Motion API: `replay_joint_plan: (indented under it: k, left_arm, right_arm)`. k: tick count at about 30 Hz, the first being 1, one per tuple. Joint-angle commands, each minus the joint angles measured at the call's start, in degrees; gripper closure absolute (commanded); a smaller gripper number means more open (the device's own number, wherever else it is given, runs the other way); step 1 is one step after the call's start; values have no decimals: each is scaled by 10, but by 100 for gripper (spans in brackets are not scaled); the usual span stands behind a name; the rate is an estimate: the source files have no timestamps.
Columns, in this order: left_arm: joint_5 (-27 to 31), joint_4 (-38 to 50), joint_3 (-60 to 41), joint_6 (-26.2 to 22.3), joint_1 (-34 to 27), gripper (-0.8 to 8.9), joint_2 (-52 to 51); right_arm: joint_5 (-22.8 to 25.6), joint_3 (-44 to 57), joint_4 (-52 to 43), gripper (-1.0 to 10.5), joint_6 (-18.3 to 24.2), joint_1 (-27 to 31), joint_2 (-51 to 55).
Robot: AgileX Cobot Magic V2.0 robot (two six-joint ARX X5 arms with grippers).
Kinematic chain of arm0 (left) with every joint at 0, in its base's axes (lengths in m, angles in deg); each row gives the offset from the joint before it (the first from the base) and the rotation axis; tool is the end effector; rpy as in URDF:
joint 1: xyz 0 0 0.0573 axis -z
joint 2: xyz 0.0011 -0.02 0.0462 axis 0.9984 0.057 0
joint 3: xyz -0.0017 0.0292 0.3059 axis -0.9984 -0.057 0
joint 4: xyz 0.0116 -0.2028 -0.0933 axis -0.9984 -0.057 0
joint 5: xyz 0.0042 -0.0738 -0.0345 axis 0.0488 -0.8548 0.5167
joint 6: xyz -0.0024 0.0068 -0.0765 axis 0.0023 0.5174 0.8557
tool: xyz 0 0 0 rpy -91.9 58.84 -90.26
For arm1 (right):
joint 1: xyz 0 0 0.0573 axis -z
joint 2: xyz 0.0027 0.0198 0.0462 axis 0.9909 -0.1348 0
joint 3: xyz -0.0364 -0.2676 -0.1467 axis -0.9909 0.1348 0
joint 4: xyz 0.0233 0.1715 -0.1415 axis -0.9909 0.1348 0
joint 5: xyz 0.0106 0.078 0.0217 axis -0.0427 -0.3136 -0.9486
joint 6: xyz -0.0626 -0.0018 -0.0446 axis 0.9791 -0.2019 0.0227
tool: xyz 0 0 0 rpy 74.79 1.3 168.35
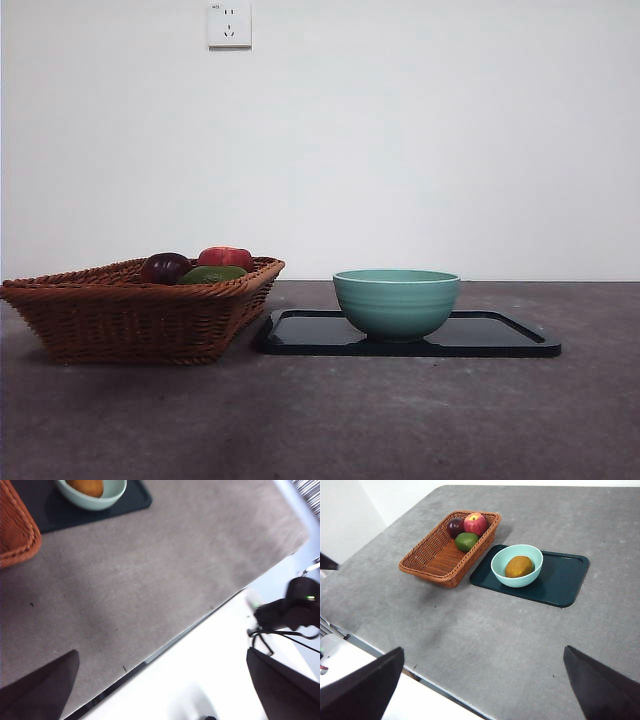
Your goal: Pick up the wifruite, put it on the bowl, pick up the plate, put it on desk
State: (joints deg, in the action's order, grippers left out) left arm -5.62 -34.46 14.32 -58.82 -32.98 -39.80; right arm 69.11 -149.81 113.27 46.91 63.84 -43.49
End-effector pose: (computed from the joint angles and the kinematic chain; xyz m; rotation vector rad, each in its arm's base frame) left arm 0.0505 -0.0826 0.3480 -0.1764 0.9004 -0.8164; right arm -0.0768 -0.0067 0.3342 0.1510 0.4991 0.5653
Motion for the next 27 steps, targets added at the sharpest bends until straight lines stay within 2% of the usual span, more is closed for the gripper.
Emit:
replay_joint_plan:
  k: [1,6,11,22,27]
  left_arm:
    - [1,21,28,7,5,292,61]
    - [1,15,93,4,-4,291,186]
    - [1,-5,189,-24,-21,291,311]
    - [4,-86,464,-106,-51,292,583]
    - [26,-133,603,-132,-66,291,697]
  right_arm:
    - [-2,-5,42,436,-6,-2,-2]
    - [-2,-5,42,435,-6,-2,-2]
    - [-1,-5,42,436,-6,-2,-2]
    - [3,-5,42,435,-6,-2,-2]
    - [3,-5,42,436,-6,-2,-2]
